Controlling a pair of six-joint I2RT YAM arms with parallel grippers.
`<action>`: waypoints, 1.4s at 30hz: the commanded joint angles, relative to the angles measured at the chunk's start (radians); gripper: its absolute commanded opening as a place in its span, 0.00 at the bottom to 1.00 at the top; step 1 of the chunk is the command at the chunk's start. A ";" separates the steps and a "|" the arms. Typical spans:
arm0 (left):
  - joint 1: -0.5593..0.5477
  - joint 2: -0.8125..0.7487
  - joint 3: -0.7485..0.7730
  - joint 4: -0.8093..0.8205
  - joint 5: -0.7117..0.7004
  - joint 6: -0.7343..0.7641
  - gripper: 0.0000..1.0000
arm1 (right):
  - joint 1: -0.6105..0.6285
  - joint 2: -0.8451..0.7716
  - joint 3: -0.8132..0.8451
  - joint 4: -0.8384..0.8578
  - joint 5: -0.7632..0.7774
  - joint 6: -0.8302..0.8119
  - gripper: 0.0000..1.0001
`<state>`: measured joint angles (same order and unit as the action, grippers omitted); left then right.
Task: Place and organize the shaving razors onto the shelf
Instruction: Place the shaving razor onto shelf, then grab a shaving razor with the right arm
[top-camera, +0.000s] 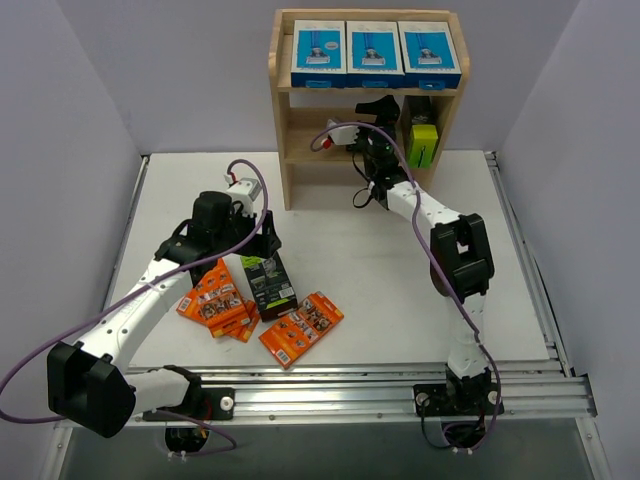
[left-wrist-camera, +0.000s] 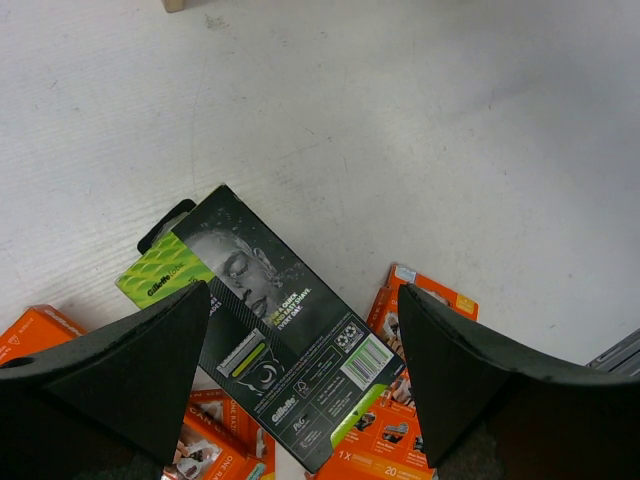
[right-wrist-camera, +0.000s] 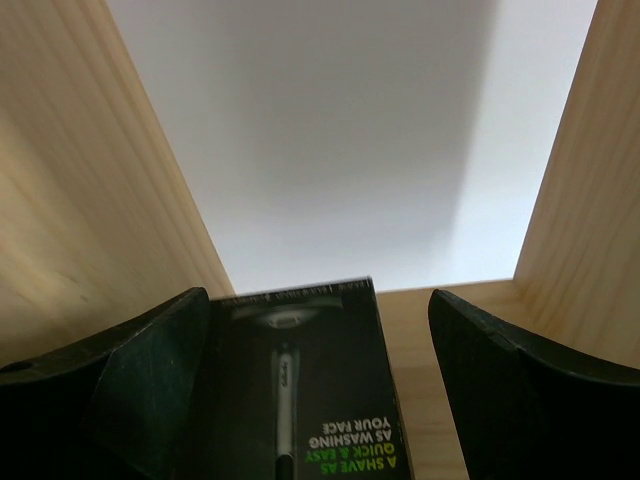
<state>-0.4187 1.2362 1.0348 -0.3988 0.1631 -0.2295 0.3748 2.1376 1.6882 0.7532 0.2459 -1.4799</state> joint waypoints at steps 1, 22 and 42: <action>0.009 -0.027 0.036 0.038 0.021 -0.007 0.85 | 0.024 0.033 0.021 -0.092 0.006 0.075 0.87; 0.020 -0.130 -0.005 0.071 -0.088 0.028 0.85 | 0.245 -0.346 -0.153 -0.349 0.018 0.588 0.79; 0.026 -0.245 -0.055 0.081 -0.407 0.053 0.97 | 0.461 -0.760 -0.671 -0.476 -0.166 1.926 0.76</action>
<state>-0.4000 1.0145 0.9874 -0.3622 -0.1925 -0.1951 0.8257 1.3289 0.9764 0.3302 0.1467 0.2001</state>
